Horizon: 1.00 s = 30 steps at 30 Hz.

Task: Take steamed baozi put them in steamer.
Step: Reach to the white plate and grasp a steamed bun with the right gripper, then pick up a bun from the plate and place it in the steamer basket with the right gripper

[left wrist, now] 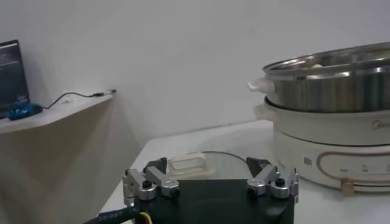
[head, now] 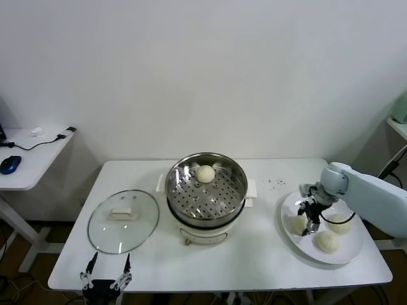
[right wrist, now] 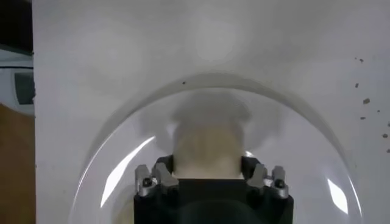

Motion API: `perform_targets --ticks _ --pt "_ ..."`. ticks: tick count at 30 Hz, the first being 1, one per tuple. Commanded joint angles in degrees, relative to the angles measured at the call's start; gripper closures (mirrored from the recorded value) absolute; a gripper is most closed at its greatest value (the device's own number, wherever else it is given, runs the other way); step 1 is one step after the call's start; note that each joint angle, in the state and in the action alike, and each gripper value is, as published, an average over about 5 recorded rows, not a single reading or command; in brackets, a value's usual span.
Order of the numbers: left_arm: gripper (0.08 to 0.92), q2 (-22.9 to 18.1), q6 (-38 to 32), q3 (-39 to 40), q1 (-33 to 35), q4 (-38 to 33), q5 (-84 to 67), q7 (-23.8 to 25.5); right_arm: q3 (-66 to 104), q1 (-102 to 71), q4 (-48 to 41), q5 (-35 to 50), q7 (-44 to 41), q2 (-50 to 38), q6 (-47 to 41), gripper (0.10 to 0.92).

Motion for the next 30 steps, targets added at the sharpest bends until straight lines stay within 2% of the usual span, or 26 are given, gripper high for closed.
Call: perform_targets --ticks 1,9,14,21,26,30 --pt "0.177 0.0 -0.1 -0.1 0.1 0.0 0.0 0.0 0.2 -0.2 -0.2 0.1 -0.4 0.2 -0.1 0.402" --pt "0.177 0.1 -0.2 0.1 0.2 0.0 0.0 0.0 -4.1 7.7 1.3 4.2 -0.7 -1.0 -0.2 0.430" --pt "0.177 0.2 0.0 0.4 0.2 -0.6 0.2 0.0 -14.7 22.1 0.0 12.1 -1.5 1.1 0.4 0.438" --pt "0.177 0.2 0.1 1.5 -0.1 -1.4 0.5 0.1 -28.5 41.6 -3.4 27.3 -2.0 11.3 0.2 0.440" --pt "0.177 0.4 -0.3 2.3 0.0 -1.3 1.2 0.1 -29.7 45.6 -3.5 37.6 -1.2 18.9 -3.2 0.440" --pt "0.177 0.7 -0.3 2.8 -0.1 -1.4 0.8 0.2 -29.7 46.0 -3.3 41.6 0.0 26.1 -4.9 0.440"
